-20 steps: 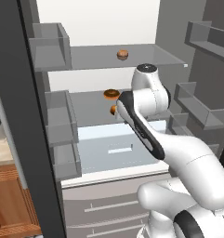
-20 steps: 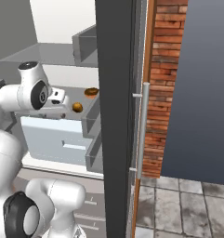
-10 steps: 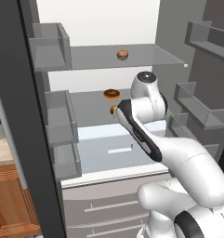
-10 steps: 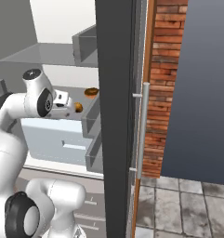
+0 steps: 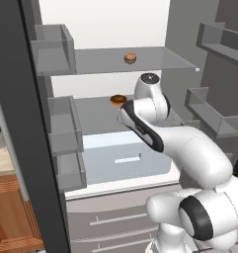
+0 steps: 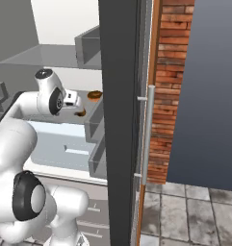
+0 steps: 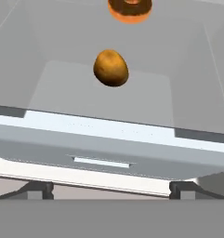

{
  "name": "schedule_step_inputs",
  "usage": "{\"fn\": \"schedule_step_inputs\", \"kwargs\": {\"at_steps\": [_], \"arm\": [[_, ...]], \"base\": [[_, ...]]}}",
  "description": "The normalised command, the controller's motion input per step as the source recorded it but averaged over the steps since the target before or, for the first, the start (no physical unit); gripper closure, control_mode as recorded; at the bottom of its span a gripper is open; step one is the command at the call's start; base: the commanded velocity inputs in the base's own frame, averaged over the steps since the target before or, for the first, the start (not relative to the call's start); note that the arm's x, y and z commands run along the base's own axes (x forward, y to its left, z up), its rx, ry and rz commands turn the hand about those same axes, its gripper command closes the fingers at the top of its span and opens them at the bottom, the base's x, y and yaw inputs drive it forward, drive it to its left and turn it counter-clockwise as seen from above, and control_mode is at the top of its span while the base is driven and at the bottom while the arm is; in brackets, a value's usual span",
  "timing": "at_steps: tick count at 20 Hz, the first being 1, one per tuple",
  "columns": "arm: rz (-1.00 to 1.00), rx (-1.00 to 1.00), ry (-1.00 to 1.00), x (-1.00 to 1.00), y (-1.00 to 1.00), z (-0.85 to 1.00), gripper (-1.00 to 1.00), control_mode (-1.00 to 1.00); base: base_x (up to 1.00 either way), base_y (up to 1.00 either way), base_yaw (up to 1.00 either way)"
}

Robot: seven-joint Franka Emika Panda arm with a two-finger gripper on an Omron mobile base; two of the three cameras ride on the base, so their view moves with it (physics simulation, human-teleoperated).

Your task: Pick up the mango and tangerine from the fridge and place one fruit on each plate on the dining counter.

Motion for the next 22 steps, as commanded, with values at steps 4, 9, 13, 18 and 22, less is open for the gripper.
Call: {"fn": "schedule_step_inputs", "kwargs": {"at_steps": [4, 9, 13, 18, 22], "arm": [[0.0, 0.0, 0.04, 0.47, 0.0, -0.02, -1.0, -1.0], [0.01, 0.0, 0.16, 0.29, 0.0, -0.17, -1.0, -1.0], [0.0, 0.0, 0.07, 0.12, 0.01, -0.21, -1.0, -1.0], [0.0, 0.0, 0.02, 0.15, 0.04, -0.15, -1.0, -1.0], [0.0, 0.0, 0.0, 0.0, 0.0, -0.03, -1.0, -1.0]], "base": [[0.0, 0.0, 0.0], [0.0, 0.0, 0.0], [0.0, 0.0, 0.0], [0.0, 0.0, 0.0], [0.0, 0.0, 0.0]]}}
